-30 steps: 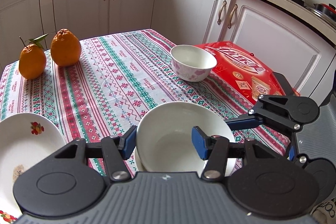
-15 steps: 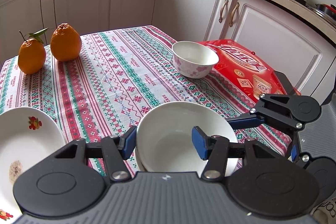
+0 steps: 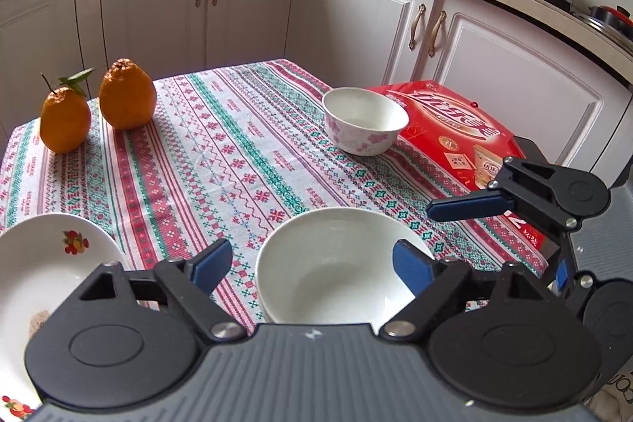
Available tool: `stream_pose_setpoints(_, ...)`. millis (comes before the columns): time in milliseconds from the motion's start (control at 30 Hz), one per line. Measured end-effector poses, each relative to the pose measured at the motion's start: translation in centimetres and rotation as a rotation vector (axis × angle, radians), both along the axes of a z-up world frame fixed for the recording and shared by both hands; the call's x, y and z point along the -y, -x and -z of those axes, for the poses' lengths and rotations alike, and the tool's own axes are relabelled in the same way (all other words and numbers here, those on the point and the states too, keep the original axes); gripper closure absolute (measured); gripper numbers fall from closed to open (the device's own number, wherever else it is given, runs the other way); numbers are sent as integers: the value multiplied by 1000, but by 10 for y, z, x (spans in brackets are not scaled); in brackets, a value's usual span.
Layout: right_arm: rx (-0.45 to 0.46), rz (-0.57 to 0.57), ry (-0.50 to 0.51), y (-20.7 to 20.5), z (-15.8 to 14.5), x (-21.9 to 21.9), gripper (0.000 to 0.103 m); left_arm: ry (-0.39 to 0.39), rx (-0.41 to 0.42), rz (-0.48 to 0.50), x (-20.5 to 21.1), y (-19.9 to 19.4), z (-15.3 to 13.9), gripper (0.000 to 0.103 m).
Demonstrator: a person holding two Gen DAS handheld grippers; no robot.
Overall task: Organize plates and bowls
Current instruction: 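Open the left gripper and withdraw it from the nested bowls, then move the left gripper to the third pink-patterned bowl and grasp its rim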
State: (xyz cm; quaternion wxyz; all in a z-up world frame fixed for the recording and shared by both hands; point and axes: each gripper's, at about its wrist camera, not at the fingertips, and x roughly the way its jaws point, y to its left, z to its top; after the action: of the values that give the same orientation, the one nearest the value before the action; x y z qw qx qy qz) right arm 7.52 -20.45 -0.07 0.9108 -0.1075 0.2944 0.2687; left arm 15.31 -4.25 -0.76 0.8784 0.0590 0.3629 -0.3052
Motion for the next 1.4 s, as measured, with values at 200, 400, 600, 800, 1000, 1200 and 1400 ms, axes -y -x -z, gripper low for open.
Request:
stream_pose_setpoints(200, 20, 86, -20, -8, -4, 8, 0, -6, 31, -25, -8, 1, -11, 9)
stream_pose_setpoints(400, 2, 96, -4, -8, 4, 10, 0, -34, 49, -29, -7, 0, -15, 9)
stream_pose_setpoints(600, 18, 105, -21, -7, -1, 18, 0, -49, 64, -15, -2, -5, -20, 9)
stream_pose_setpoints(800, 21, 137, 7, -15, -2, 44, 0, -76, 77, 17, 14, -20, -26, 9)
stream_pose_setpoints(1000, -35, 199, 31, -35, 10, 76, 0, -84, 60, 55, 40, -49, -26, 9)
stream_pose_setpoints(1200, -12, 265, 87, -56, 19, 100, 0, -88, 12, 59, 71, -83, -21, 3)
stream_pose_setpoints(1400, 10, 287, 86, -78, 22, 116, 0, -111, 2, 91, 103, -108, -13, 3)
